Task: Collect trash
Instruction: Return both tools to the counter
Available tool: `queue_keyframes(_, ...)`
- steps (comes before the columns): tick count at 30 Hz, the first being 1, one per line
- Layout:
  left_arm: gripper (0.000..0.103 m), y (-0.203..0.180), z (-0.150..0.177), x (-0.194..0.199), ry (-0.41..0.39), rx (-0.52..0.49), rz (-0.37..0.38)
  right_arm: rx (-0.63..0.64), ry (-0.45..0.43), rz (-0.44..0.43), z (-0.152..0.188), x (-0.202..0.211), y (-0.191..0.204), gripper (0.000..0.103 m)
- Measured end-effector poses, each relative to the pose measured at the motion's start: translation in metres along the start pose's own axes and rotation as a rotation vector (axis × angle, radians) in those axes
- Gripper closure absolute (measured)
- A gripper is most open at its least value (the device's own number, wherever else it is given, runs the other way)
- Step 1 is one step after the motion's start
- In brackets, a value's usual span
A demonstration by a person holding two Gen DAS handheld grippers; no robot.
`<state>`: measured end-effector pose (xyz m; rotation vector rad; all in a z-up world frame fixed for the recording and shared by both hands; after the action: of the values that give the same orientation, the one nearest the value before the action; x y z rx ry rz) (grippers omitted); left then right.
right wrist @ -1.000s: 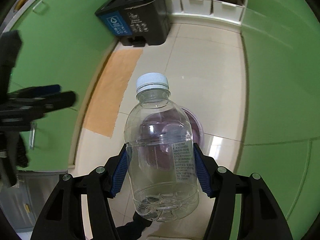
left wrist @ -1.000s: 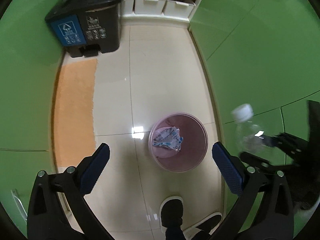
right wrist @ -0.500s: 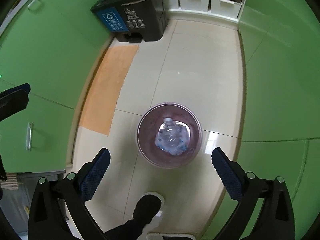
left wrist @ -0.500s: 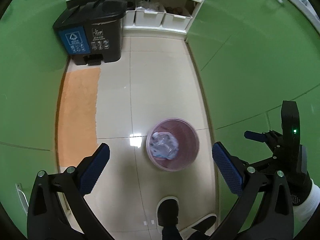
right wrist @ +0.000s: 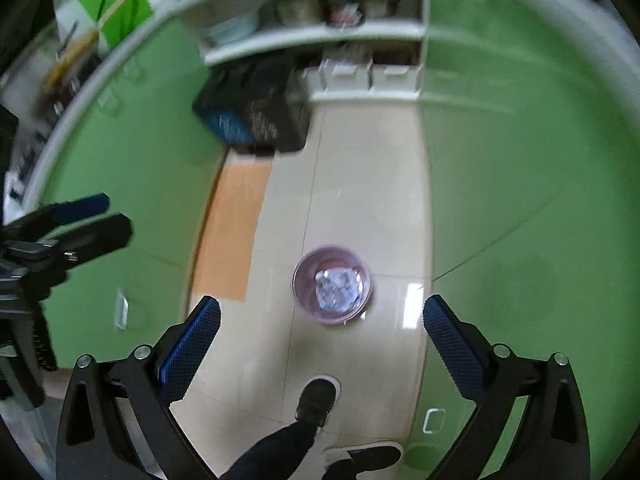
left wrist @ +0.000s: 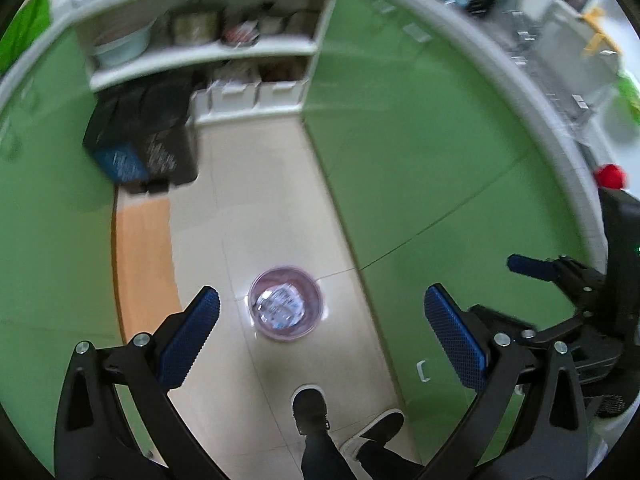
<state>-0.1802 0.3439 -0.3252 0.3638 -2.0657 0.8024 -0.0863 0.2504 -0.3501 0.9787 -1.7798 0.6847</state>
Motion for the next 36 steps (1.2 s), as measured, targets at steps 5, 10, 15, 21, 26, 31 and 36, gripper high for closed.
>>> queue_keyframes(5, 0.003, -0.082, -0.037, 0.052, -0.068, -0.139, 0.077, -0.151, -0.145, 0.080, -0.003, 0.113, -0.066, 0.006)
queue_keyframes(10, 0.003, -0.159, -0.060, 0.072, -0.079, -0.283, 0.141, -0.313, -0.247, 0.201, 0.016, 0.195, -0.139, 0.006)
queue_keyframes(15, 0.003, -0.239, -0.072, 0.062, -0.053, -0.405, 0.216, -0.464, -0.295, 0.314, 0.057, 0.244, -0.210, 0.006)
queue_keyframes(21, 0.003, -0.317, -0.071, 0.036, 0.008, -0.509, 0.293, -0.601, -0.300, 0.404, 0.112, 0.278, -0.277, 0.006)
queue_keyframes(26, 0.003, -0.377, -0.070, 0.002, 0.068, -0.550, 0.337, -0.657, -0.289, 0.431, 0.139, 0.286, -0.315, 0.006)
queue_keyframes(31, 0.003, -0.422, -0.074, -0.038, 0.106, -0.569, 0.325, -0.664, -0.274, 0.446, 0.143, 0.285, -0.345, 0.006)
queue_keyframes(36, 0.003, -0.447, -0.080, -0.078, 0.144, -0.577, 0.292, -0.673, -0.267, 0.443, 0.141, 0.281, -0.379, 0.006)
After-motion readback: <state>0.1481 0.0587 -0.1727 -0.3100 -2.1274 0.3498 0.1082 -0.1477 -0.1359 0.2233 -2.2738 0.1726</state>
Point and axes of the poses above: each gripper's, at about its wrist camera, not at the fingertips, and x roughly against the way its jaws point, y to its left, z to its underside, the point moved 6 cm from there along -x, roughly the way its jaws point, and after that the axes turned 13 degrees about z, right-handed, at the moved point
